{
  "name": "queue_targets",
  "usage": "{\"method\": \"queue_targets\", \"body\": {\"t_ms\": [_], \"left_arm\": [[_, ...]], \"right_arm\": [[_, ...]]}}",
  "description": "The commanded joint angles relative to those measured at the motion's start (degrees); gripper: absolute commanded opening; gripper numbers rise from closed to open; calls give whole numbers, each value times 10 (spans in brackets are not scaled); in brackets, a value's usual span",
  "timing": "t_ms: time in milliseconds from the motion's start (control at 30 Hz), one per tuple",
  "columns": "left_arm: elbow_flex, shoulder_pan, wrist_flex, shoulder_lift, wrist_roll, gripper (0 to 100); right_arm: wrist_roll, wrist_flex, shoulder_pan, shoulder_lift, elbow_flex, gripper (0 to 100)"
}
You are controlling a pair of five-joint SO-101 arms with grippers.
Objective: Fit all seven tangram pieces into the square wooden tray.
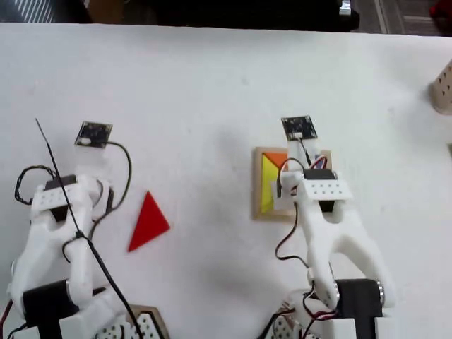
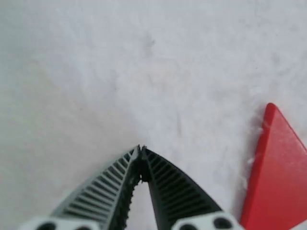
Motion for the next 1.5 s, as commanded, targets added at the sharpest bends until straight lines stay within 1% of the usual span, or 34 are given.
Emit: {"method": "queue_targets", "body": {"t_ms": [0,233,267,367,400,467,533,567,633,733,833,900,967,1033,1133,1233,1300,1400,1467], "left_arm": [[-32,-10,6,0,14,24],[-34,-16,6,0,17,24],[-36,-25,3,0,17,24],[-54,-77,-17,6,21,24],[-59,-104,-18,6,40,24],[-69,-183,-9,2,120,24],[-74,-269,-19,11,215,24],[-67,-298,-31,18,245,24],[-62,-327,-37,29,252,24],[-68,-322,-37,29,257,24],[-91,-333,-37,34,258,24],[-98,-346,-37,34,280,24],[-98,-357,-37,34,322,24],[-98,-369,-40,34,344,24],[-96,-371,-40,34,345,24],[-93,-361,-40,35,345,24],[-92,-357,-40,35,345,24],[-92,-355,-39,36,344,24],[-91,-355,-39,36,344,24]], "right_arm": [[4,44,-47,-25,-17,18],[1,52,-173,-25,-40,21],[-14,52,-196,-25,-52,21],[-109,52,-269,-20,-95,22],[-136,52,-293,-18,-111,22],[-178,51,-342,-7,-145,22],[-192,42,-394,16,-177,22],[-191,32,-417,32,-185,22],[-191,15,-454,66,-194,35],[-194,12,-496,111,-210,117],[-195,12,-526,145,-241,199],[-196,10,-546,167,-273,224],[-196,0,-560,189,-295,226],[-196,0,-561,208,-304,229],[-200,-2,-560,225,-308,230],[-226,-15,-561,231,-308,235],[-232,-17,-561,232,-307,272],[-235,-17,-560,232,-304,368],[-256,-15,-560,233,-302,415]]}}
